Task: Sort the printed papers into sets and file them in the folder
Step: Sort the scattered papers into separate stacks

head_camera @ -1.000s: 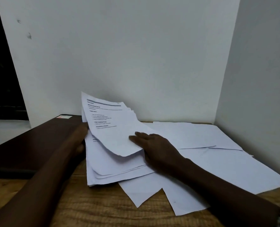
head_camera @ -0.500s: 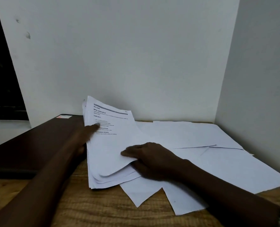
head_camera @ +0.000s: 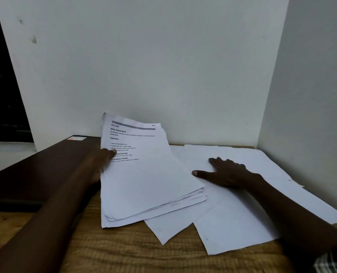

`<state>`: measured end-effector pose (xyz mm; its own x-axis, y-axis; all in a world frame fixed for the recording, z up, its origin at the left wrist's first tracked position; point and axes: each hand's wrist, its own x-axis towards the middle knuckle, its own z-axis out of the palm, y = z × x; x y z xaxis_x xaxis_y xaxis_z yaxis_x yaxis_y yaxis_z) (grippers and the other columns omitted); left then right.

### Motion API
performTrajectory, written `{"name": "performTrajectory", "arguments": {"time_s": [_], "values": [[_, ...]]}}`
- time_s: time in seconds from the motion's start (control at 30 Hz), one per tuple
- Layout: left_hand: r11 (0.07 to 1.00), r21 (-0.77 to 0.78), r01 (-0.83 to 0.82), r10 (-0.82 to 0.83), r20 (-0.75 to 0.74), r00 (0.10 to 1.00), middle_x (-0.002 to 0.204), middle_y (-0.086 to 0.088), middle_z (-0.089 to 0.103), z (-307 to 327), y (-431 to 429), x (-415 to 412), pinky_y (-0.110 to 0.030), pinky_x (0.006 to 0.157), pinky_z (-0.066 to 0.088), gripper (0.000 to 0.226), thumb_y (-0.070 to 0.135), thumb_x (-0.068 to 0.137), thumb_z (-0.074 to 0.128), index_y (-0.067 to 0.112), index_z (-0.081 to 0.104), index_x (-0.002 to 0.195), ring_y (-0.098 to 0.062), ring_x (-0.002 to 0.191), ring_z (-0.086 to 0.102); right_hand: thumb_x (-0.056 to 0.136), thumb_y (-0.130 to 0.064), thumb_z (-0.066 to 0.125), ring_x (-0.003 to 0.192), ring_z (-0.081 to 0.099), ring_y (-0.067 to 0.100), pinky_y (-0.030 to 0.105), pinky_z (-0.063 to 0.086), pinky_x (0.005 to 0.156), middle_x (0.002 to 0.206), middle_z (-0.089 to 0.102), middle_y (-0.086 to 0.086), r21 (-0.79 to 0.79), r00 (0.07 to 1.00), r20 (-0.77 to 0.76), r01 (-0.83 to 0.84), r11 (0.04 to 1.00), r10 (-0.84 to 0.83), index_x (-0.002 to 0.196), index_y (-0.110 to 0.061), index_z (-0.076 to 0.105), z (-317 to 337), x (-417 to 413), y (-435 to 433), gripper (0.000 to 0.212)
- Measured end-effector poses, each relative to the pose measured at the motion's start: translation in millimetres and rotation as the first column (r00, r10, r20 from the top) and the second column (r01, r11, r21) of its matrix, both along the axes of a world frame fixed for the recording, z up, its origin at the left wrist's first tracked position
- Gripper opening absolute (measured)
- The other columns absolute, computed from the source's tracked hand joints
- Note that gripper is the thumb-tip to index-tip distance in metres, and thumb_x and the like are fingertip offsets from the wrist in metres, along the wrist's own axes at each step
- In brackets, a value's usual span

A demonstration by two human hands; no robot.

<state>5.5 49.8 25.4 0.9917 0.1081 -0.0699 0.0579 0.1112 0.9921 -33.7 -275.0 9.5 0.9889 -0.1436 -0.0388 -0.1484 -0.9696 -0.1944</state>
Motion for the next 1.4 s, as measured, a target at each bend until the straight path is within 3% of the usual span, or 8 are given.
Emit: {"name": "performTrajectory", "arguments": {"time_s": [0.17, 0.33, 0.53, 0.67, 0.83, 1.03, 1.17, 1.4], "values": [[0.999, -0.004, -0.033, 0.033, -0.007, 0.999, 0.104, -0.016, 0.065, 3.6, 5.6, -0.3, -0.04, 0.062, 0.054, 0.027, 0.007, 0.101, 0.046, 0.005, 0.053, 0.128, -0.025, 0.064, 0.066, 0.077, -0.081, 0.047, 0.121, 0.05, 0.032, 0.039, 0.039, 0.095, 0.131, 0.053, 0.009, -0.092, 0.987, 0.137, 0.096, 0.991, -0.082, 0.132, -0.024, 0.05, 5.5, -1.3, 8.2, 0.079], [0.999, -0.029, 0.028, -0.028, 0.009, 1.0, 0.125, -0.02, 0.058, 3.9, 9.4, 1.4, -0.052, 0.098, 0.043, 0.032, 0.004, 0.101, 0.045, 0.002, 0.049, 0.132, -0.034, 0.09, 0.06, 0.087, -0.039, 0.065, 0.121, 0.051, 0.032, 0.036, 0.04, 0.096, 0.13, 0.054, 0.008, 0.131, 0.919, 0.345, 0.154, 0.979, -0.191, 0.124, -0.027, 0.059, 13.3, -9.7, -7.6, 0.04], [0.998, -0.002, 0.061, -0.061, 0.025, 0.998, 0.124, -0.023, 0.06, 5.5, 9.3, 4.1, -0.052, 0.103, 0.04, 0.036, 0.002, 0.101, 0.042, 0.0, 0.046, 0.138, -0.036, 0.099, 0.058, 0.084, -0.029, 0.066, 0.1, 0.061, 0.031, 0.033, 0.047, 0.082, 0.101, 0.067, 0.007, 0.568, 0.597, 0.613, 0.122, 0.814, -0.517, 0.1, -0.028, 0.069, 52.8, -23.2, -37.3, 0.016], [0.996, 0.015, 0.083, -0.083, 0.054, 0.995, 0.131, -0.024, 0.056, 4.9, 3.7, 1.9, -0.05, 0.099, 0.041, 0.038, -0.004, 0.1, 0.041, -0.003, 0.045, 0.138, -0.032, 0.088, 0.059, 0.078, -0.037, 0.077, 0.051, 0.05, 0.016, 0.018, 0.035, 0.043, 0.064, 0.061, -0.004, 0.902, 0.745, 0.428, -0.314, 0.297, -0.512, 0.104, -0.019, 0.071, 74.6, -27.1, -42.3, 0.032], [0.986, -0.002, 0.165, -0.165, 0.035, 0.986, 0.104, -0.019, 0.07, 6.0, -3.0, -6.3, -0.04, 0.07, 0.06, 0.034, -0.007, 0.098, 0.041, -0.004, 0.05, 0.131, -0.034, 0.088, 0.068, 0.092, -0.023, 0.063, 0.051, 0.064, 0.007, 0.017, 0.05, 0.042, 0.072, 0.07, -0.002, 0.995, 0.976, 0.063, -0.079, -0.069, -0.21, 0.105, -0.015, 0.068, 56.9, -19.2, -11.9, 0.016], [0.967, -0.08, 0.244, -0.242, 0.034, 0.97, 0.093, -0.014, 0.072, 3.7, -0.2, -3.1, -0.035, 0.053, 0.06, 0.033, -0.004, 0.098, 0.039, -0.001, 0.051, 0.129, -0.023, 0.065, 0.073, 0.091, -0.033, 0.063, 0.06, 0.068, 0.014, 0.022, 0.052, 0.046, 0.082, 0.072, 0.005, 0.992, 0.994, -0.076, 0.084, 0.096, -0.081, 0.105, -0.01, 0.066, 25.6, -12.5, 3.5, 0.026], [0.959, -0.111, 0.26, -0.262, -0.002, 0.965, 0.114, -0.019, 0.067, 1.7, -0.2, -0.5, -0.038, 0.056, 0.061, 0.036, 0.004, 0.1, 0.041, 0.0, 0.049, 0.135, -0.026, 0.073, 0.074, 0.079, -0.057, 0.07, 0.07, 0.065, 0.018, 0.023, 0.05, 0.059, 0.085, 0.071, 0.002, 0.908, 0.996, -0.083, 0.086, 0.411, -0.024, 0.097, -0.013, 0.071, 20.1, -14.4, 9.8, 0.047], [0.958, -0.138, 0.253, -0.246, 0.063, 0.967, 0.113, -0.016, 0.07, -1.0, -8.8, 1.9, -0.035, 0.058, 0.06, 0.036, 0.022, 0.102, 0.044, 0.003, 0.053, 0.131, -0.025, 0.081, 0.074, 0.081, -0.026, 0.074, 0.062, 0.056, 0.018, 0.021, 0.037, 0.055, 0.078, 0.066, 0.011, 0.831, 0.983, 0.181, -0.147, 0.536, -0.011, 0.082, 0.002, 0.065, 6.4, -5.8, 24.5, 0.03]]}}
